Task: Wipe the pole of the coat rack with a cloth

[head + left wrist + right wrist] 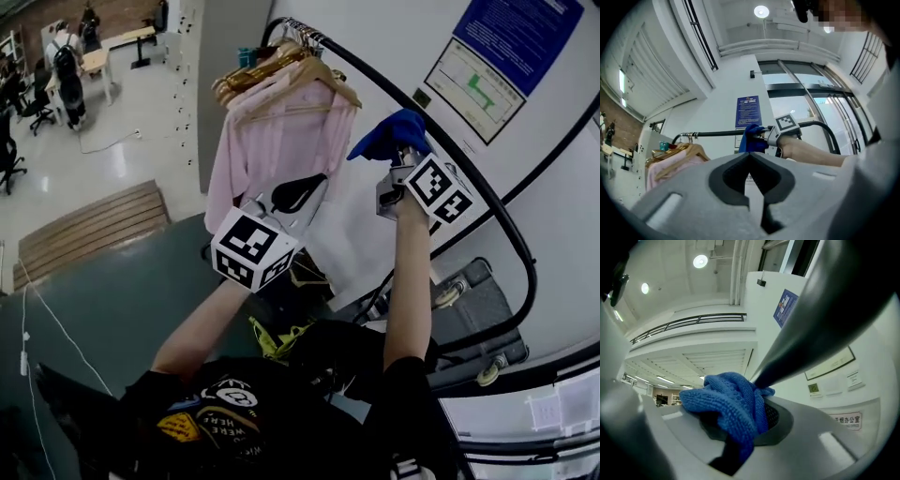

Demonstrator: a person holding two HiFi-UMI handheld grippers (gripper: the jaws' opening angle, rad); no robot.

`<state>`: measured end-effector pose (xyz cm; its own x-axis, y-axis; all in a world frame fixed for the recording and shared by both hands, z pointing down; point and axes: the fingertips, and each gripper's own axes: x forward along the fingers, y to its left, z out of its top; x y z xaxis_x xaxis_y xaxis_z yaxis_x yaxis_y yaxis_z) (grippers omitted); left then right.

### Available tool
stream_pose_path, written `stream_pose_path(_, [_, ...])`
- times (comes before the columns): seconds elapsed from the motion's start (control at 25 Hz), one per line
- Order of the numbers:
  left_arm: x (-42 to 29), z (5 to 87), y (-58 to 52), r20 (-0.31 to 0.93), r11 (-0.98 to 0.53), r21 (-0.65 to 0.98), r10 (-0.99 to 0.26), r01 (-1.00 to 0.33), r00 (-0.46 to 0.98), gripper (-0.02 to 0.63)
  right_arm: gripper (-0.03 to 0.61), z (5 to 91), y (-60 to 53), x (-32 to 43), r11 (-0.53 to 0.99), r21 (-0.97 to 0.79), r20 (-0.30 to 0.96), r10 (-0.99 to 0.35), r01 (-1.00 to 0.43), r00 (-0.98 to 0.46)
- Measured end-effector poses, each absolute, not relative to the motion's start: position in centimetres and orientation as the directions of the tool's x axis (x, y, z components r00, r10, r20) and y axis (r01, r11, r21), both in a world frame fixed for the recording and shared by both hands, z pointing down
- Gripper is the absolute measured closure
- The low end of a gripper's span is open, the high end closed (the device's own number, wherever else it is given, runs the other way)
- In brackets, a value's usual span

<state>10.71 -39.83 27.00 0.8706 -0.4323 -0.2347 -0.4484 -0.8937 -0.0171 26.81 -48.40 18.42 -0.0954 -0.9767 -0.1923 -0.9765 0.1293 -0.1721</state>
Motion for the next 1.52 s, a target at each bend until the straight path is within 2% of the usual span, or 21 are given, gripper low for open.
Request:
stream_pose_path(0.24, [6.2, 26.4, -41.6, -0.242, -0.843, -0.029, -0.516, -0.537, 0.822, 0.615, 0.517, 18.3, -55.7, 22.8, 0.172, -0.156, -0.152, -0.977, -0.973, -0.149])
stream_pose_path(0.48, [6.5, 26.7, -40.6, -0.218, -0.862, -0.017, -0.491, -0.506, 0.844, 0.617, 0.517, 17.4, -54.4, 22.4, 0.202, -0.169, -0.181, -0.968, -0.965, -0.171])
stream_pose_path(0.76, [12.1, 26.0, -35.6, -0.218, -0.949, -0.054, -0.293, -0.312, 0.931, 0.615, 0.518, 16.5, -45.1, 23.9, 0.190, -0.169, -0.213, -0.965, -0.967, -0.152])
stream_pose_path(1.04, [20.3, 27.0, -28.7, -0.199, -0.999, -0.038, -0.028, -0.036, 0.980, 0.615, 0.517, 18.4, -34.1, 31.1, -0.034, -0.216, -0.197, -0.977, -0.976, 0.078])
stream_pose_path(1.32, [25.7, 26.8, -22.7, -0.203, -0.992, -0.032, 0.130, 0.126, 0.971, 0.615, 0.517, 18.1, -23.0, 36.2, -0.240, -0.197, -0.242, -0.928, -0.951, 0.284])
stream_pose_path(1.52, [26.9, 26.7, -20.3, -0.195, -0.984, -0.061, 0.175, 0.166, 0.965, 0.615, 0.517, 17.9, -20.2, 38.0, -0.283, -0.194, -0.267, -0.906, -0.939, 0.328])
